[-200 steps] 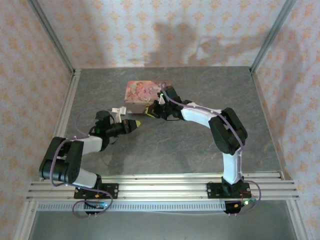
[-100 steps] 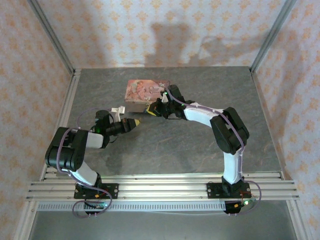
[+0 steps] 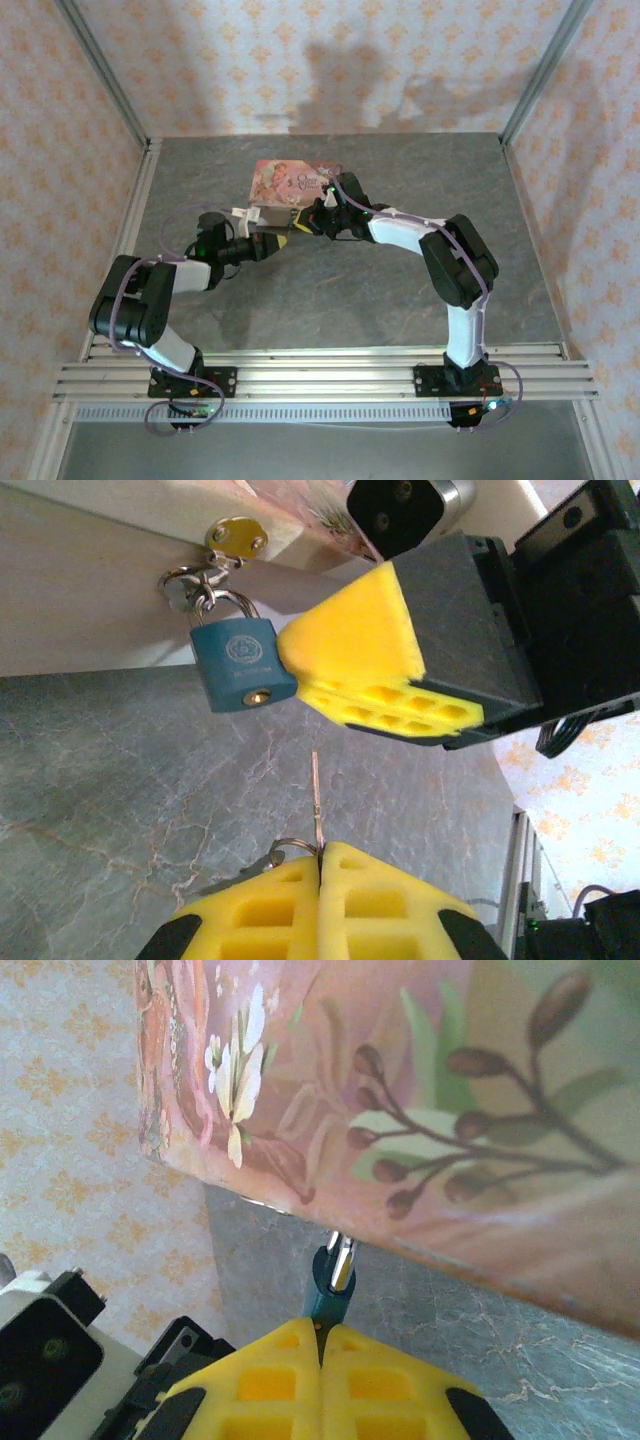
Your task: Unlock a padlock with a key
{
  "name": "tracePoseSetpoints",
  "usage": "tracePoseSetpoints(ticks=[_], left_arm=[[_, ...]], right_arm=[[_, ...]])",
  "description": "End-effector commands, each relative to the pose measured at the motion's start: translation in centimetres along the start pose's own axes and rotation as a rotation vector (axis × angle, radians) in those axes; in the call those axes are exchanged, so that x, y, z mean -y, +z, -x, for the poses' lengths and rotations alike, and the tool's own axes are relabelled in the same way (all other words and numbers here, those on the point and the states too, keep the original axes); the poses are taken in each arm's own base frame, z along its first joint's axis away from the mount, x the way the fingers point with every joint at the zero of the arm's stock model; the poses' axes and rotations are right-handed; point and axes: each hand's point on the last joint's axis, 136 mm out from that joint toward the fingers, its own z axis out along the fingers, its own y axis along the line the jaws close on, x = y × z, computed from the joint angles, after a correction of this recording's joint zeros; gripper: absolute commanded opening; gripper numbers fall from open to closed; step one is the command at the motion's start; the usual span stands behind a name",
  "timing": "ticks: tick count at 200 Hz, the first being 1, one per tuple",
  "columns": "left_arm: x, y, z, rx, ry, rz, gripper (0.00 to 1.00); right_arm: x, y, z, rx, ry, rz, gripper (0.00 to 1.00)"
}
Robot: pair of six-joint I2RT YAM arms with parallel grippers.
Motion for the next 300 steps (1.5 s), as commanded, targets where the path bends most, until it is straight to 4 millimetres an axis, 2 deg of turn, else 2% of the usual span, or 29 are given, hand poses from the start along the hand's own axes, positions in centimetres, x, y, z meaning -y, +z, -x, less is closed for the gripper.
tracePoseSetpoints(ticks=[1, 21, 72, 112, 130, 152, 179, 215, 236, 265, 300], left_arm=[[0.4, 0.5, 1.2, 0.029, -0.01, -0.043, 0.0], [-0.4, 0.5, 0.9, 0.027, -0.017, -0.009, 0.0], [-1.0, 0.1, -0.1, -0.009, 0.018, 0.037, 0.0], [-0.8, -1.1, -1.6, -0.057, 0.128, 0.166, 0.0], [-0.4, -1.8, -2.5, -0.075, 0.22, 0.252, 0.0], [0.1, -3.1, -2.6, -0.031, 0.322, 0.345, 0.0], [1.2, -5.0, -2.0, 0.073, 0.467, 0.446, 0.0], [4.2, -6.8, -0.5, 0.229, 0.679, 0.533, 0.0], [5.5, -7.0, 0.1, 0.244, 0.767, 0.571, 0.0], [6.7, -7.3, 0.8, 0.287, 0.805, 0.578, 0.0], [8.0, -7.5, 1.4, 0.305, 0.844, 0.573, 0.0]], right_arm=[[-3.7, -1.7, 0.6, 0.034, -0.053, 0.106, 0.0], [-3.6, -1.7, 0.6, 0.038, -0.046, 0.11, 0.0], [-3.1, -1.7, 0.6, 0.04, -0.052, 0.08, 0.0], [-0.2, -2.5, 0.6, 0.102, -0.11, -0.138, 0.0], [0.3, -3.0, 0.3, 0.122, -0.126, -0.2, 0.15], [0.4, -3.6, 0.2, 0.156, -0.091, -0.193, 0.29], [-0.7, -5.5, -0.3, 0.197, -0.053, -0.202, 0.41], [-4.1, -8.2, -2.3, 0.234, -0.03, -0.191, 0.45], [-6.6, -8.7, -4.1, 0.22, -0.025, -0.133, 0.45], [-9.5, -9.1, -6.4, 0.197, -0.022, -0.068, 0.46], [-10.2, -8.7, -7.6, 0.19, 0.001, -0.069, 0.47]])
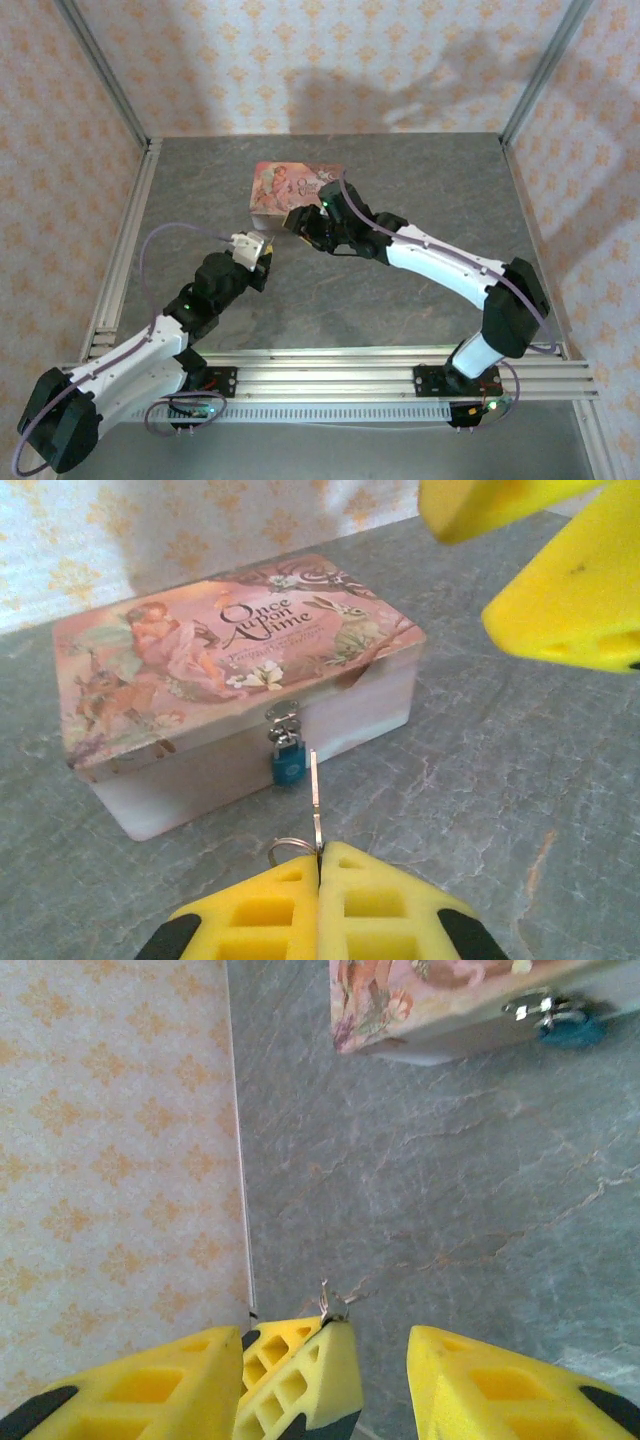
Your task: Unlock a padlock with a key
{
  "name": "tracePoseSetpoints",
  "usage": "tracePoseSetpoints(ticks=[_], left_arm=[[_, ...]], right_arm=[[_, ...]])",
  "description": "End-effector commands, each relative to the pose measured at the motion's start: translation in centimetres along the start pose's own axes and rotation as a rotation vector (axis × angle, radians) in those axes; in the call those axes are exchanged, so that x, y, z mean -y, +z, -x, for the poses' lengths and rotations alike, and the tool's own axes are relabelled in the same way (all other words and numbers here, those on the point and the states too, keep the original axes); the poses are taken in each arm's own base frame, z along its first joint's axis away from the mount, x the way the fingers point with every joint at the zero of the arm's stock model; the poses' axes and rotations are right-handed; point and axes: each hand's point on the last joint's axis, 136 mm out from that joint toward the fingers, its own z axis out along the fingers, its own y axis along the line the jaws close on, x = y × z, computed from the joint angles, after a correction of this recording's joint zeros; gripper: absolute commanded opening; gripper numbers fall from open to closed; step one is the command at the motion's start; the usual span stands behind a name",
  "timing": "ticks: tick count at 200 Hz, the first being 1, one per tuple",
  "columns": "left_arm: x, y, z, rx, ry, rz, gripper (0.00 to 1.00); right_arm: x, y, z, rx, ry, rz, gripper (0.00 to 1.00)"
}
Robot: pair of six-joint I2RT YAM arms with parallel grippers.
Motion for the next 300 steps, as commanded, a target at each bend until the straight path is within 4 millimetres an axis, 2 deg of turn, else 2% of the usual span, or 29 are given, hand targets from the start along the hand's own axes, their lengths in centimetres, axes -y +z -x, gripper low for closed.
tracePoseSetpoints(ticks=[1, 38, 79, 113, 131, 153, 179, 192, 214, 245, 271, 288, 300], left_arm=[[-0.8, -0.5, 2.7, 0.062, 0.046, 0.055, 0.0], [0.1, -0.8, 3.8, 0.07, 0.091, 0.043, 0.0], [1.1, -1.2, 4.6, 0.072, 0.14, 0.032, 0.0], [1.5, -1.4, 5.1, 0.074, 0.162, 0.029, 0.0], [1.6, -1.5, 5.2, 0.075, 0.172, 0.028, 0.0], [1.8, -1.5, 5.2, 0.071, 0.181, 0.027, 0.0], [2.0, -1.4, 5.0, 0.06, 0.2, 0.025, 0.0], [2.1, -1.4, 4.9, 0.056, 0.211, 0.022, 0.0], [2.3, -1.3, 4.8, 0.052, 0.222, 0.022, 0.0], [2.3, -1.4, 4.8, 0.049, 0.228, 0.025, 0.0], [2.3, -1.3, 4.6, 0.044, 0.228, 0.025, 0.0], [2.4, -1.4, 4.6, 0.045, 0.229, 0.024, 0.0], [2.4, -1.4, 4.6, 0.045, 0.228, 0.023, 0.0]], right_arm=[[-1.4, -1.1, 0.4, 0.039, 0.044, 0.01, 0.47], [-1.7, -0.2, 0.2, 0.04, 0.076, 0.023, 0.43], [-2.9, 0.5, 0.1, 0.045, 0.071, 0.04, 0.41], [-2.8, 1.1, -0.5, 0.034, 0.071, 0.027, 0.4], [-2.6, 1.3, -0.7, 0.031, 0.071, 0.016, 0.34], [-2.4, 1.3, -0.6, 0.039, 0.069, 0.007, 0.22], [-2.5, 1.2, -0.4, 0.047, 0.056, -0.006, 0.14], [-2.6, 1.3, -0.3, 0.045, 0.051, -0.011, 0.15], [-2.4, 1.6, -0.4, 0.037, 0.051, -0.02, 0.24], [-1.9, 1.9, -0.6, 0.027, 0.051, -0.039, 0.25], [-1.8, 2.0, -0.7, 0.021, 0.046, -0.041, 0.13], [-1.8, 2.0, -0.8, 0.017, 0.039, -0.041, 0.0], [-1.9, 2.0, -0.8, 0.017, 0.028, -0.039, 0.0]])
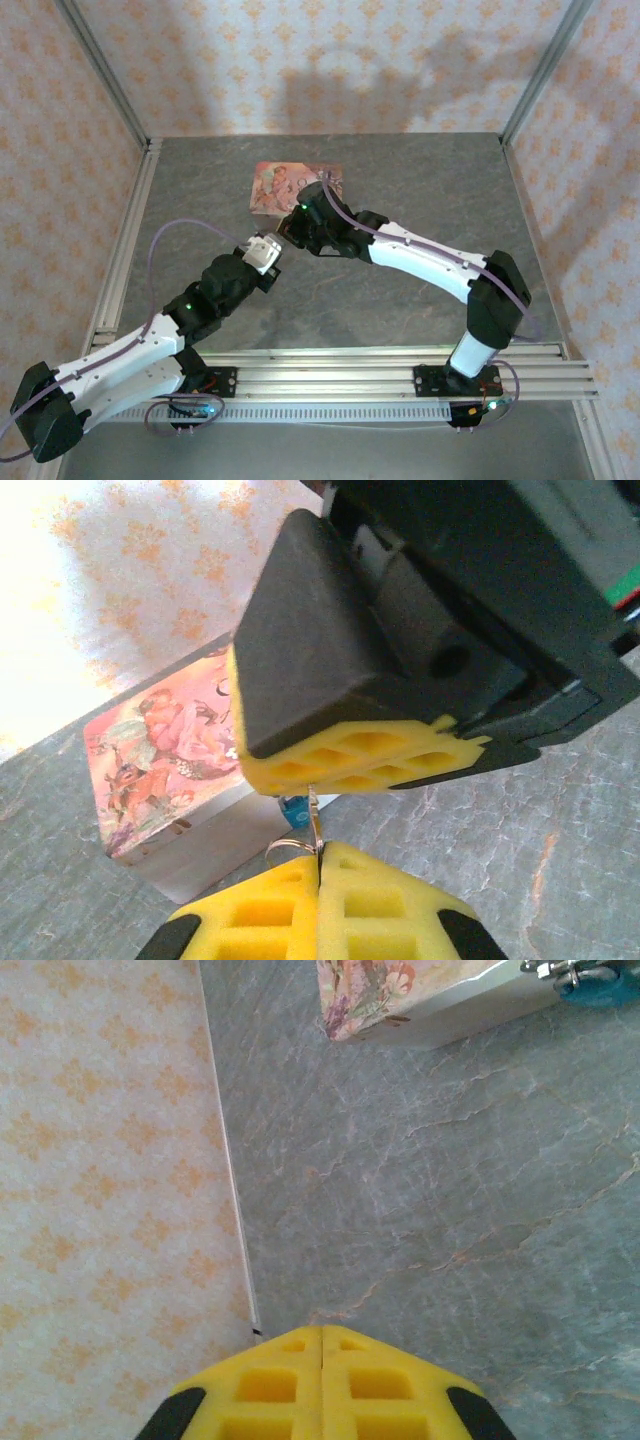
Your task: Unlock a padlock with a key
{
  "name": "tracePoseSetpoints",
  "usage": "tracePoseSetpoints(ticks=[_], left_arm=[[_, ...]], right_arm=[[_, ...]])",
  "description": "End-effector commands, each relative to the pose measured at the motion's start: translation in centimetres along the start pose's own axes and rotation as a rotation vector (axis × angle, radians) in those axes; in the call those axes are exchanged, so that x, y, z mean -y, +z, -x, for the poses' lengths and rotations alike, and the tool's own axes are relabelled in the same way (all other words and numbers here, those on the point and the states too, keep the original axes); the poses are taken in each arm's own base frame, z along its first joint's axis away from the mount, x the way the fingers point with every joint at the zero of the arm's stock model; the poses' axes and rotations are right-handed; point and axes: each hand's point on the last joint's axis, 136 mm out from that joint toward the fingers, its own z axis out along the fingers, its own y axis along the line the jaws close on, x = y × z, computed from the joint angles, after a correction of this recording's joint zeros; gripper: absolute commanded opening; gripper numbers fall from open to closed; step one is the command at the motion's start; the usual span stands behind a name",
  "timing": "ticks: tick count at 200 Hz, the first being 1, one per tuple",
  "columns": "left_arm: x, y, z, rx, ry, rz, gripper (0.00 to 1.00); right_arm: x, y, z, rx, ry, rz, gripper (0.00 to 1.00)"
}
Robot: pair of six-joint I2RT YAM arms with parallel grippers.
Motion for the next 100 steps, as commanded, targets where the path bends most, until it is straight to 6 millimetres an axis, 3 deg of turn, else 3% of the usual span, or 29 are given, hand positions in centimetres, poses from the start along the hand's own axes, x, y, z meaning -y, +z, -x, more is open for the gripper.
tracePoseSetpoints(ticks=[1, 22, 34, 44, 60, 100], left_arm=[[-0.4, -0.2, 1.0, 0.012, 0.008, 0.02, 0.0], [-0.1, -0.2, 0.8, -0.004, 0.015, 0.001, 0.0], [0.1, -0.3, 0.9, -0.015, -0.003, -0.017, 0.05], [0.4, -0.4, 1.1, -0.025, -0.024, -0.037, 0.28], [0.6, -0.7, 1.5, -0.04, -0.071, -0.064, 0.45], [0.5, -2.5, 3.4, -0.034, -0.265, -0.13, 0.67]], right_arm=[[-0.9, -0.3, 0.1, 0.005, -0.026, 0.014, 0.0], [-1.4, -0.8, 0.3, 0.017, -0.088, 0.029, 0.0], [-2.0, -1.4, 0.5, 0.033, -0.148, 0.044, 0.0], [-2.5, -2.1, 0.8, 0.049, -0.206, 0.054, 0.0], [-3.2, -3.3, 1.3, 0.077, -0.306, 0.051, 0.0], [-4.2, -5.1, 2.1, 0.074, -0.564, 0.081, 0.0]])
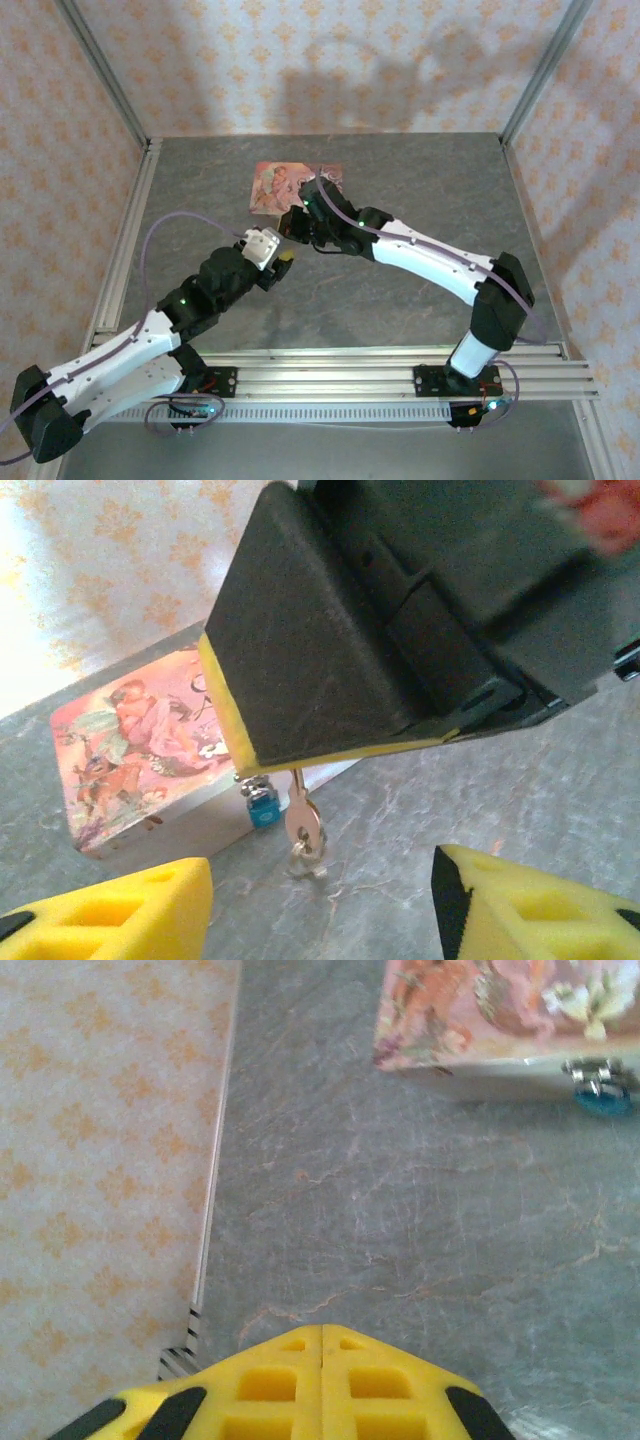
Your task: Unlock a padlock with a key
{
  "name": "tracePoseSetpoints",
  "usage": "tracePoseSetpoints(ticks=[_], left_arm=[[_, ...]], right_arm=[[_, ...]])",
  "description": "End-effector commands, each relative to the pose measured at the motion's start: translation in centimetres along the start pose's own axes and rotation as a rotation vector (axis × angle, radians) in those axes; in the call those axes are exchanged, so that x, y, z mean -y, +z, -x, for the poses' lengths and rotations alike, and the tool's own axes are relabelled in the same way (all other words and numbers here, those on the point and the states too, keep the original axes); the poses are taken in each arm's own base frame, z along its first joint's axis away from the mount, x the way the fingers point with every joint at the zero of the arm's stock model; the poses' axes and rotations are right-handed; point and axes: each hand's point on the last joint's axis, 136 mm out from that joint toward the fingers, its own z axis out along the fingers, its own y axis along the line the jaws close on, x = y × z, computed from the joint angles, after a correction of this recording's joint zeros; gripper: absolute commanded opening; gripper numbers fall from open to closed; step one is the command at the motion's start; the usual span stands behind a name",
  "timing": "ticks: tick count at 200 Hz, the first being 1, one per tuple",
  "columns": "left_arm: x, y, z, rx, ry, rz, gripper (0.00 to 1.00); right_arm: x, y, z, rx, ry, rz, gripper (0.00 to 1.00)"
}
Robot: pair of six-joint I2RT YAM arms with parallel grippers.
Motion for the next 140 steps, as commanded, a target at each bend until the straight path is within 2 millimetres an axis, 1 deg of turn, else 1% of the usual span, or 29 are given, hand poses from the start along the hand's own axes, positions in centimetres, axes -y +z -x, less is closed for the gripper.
tracePoseSetpoints(ticks=[1, 17, 35, 50, 61, 77, 90, 104, 140], left_arm=[[0.4, -1.6, 1.5, 0.002, -0.152, -0.072, 0.67], [0.8, -2.3, 2.4, 0.006, -0.257, -0.172, 0.69], [1.4, -2.9, 3.6, 0.012, -0.378, -0.317, 0.7], [1.8, -3.3, 4.8, 0.031, -0.443, -0.426, 0.72], [2.0, -3.5, 5.6, 0.049, -0.474, -0.488, 0.71], [1.8, -3.4, 6.8, 0.083, -0.535, -0.554, 0.69], [1.5, -3.3, 7.9, 0.122, -0.58, -0.613, 0.67], [1.7, -3.1, 8.7, 0.137, -0.6, -0.669, 0.65], [2.4, -3.1, 9.8, 0.135, -0.594, -0.756, 0.61]], right_arm=[[-2.0, -3.3, 2.3, 0.049, -0.225, 0.062, 0.0], [-1.9, -4.1, 3.0, 0.029, -0.288, 0.116, 0.0], [-2.7, -5.1, 3.2, -0.001, -0.38, 0.218, 0.0], [-3.6, -6.0, 3.0, -0.024, -0.47, 0.293, 0.0], [-4.5, -6.9, 2.5, -0.042, -0.529, 0.355, 0.0], [-5.9, -8.2, 1.8, -0.064, -0.589, 0.446, 0.0], [-6.6, -9.0, 1.6, -0.066, -0.603, 0.498, 0.0], [-7.0, -9.4, 1.6, -0.064, -0.594, 0.537, 0.0], [-7.5, -9.8, 2.1, -0.034, -0.544, 0.598, 0.0]])
